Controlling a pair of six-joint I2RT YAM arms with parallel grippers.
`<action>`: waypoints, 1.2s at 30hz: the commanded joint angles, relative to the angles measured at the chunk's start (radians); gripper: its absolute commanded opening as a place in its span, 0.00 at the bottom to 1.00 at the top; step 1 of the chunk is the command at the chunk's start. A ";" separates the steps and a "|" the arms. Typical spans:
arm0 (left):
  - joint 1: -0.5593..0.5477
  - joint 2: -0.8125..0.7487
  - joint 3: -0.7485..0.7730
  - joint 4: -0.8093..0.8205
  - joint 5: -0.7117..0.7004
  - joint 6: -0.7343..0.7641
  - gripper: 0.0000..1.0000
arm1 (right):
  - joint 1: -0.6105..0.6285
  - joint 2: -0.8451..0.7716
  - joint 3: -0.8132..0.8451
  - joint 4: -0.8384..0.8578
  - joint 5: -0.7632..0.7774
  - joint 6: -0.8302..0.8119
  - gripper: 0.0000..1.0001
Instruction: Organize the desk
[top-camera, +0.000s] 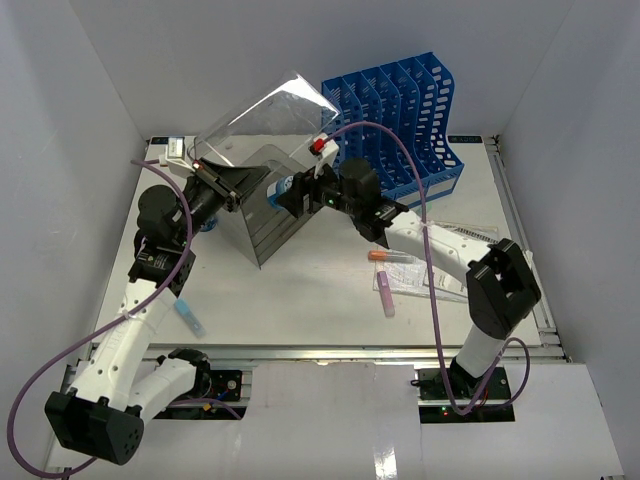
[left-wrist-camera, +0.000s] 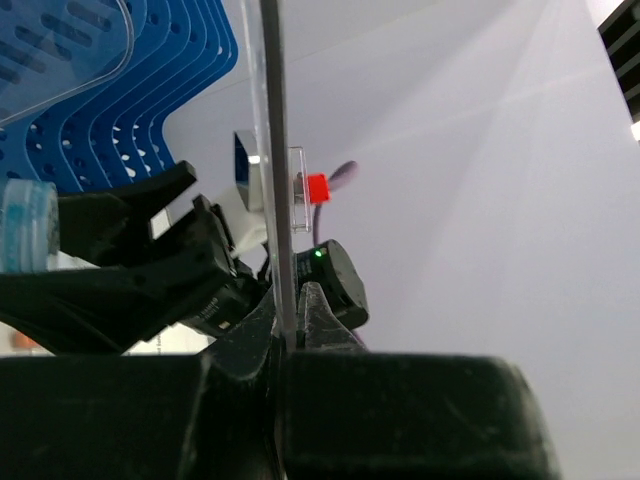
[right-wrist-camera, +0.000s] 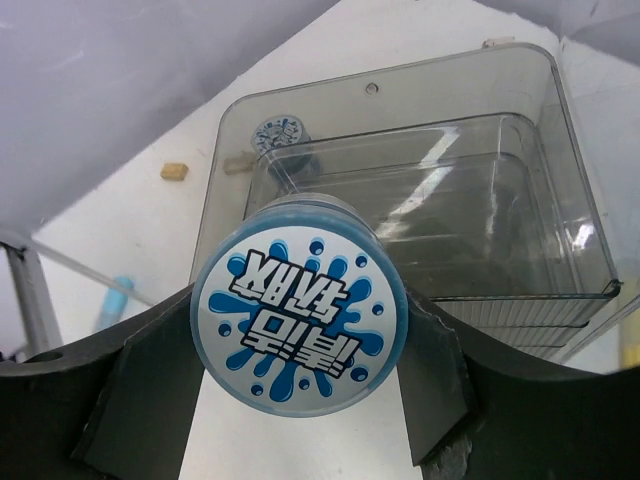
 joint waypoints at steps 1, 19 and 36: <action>0.016 0.003 0.045 0.078 -0.047 -0.072 0.00 | -0.023 0.015 0.071 0.088 -0.030 0.179 0.08; 0.018 0.011 0.039 0.087 -0.071 -0.112 0.00 | -0.042 0.159 0.196 0.008 0.077 0.368 0.50; 0.022 -0.045 0.008 0.024 -0.079 -0.053 0.00 | -0.163 -0.162 -0.213 0.336 -0.409 0.367 0.95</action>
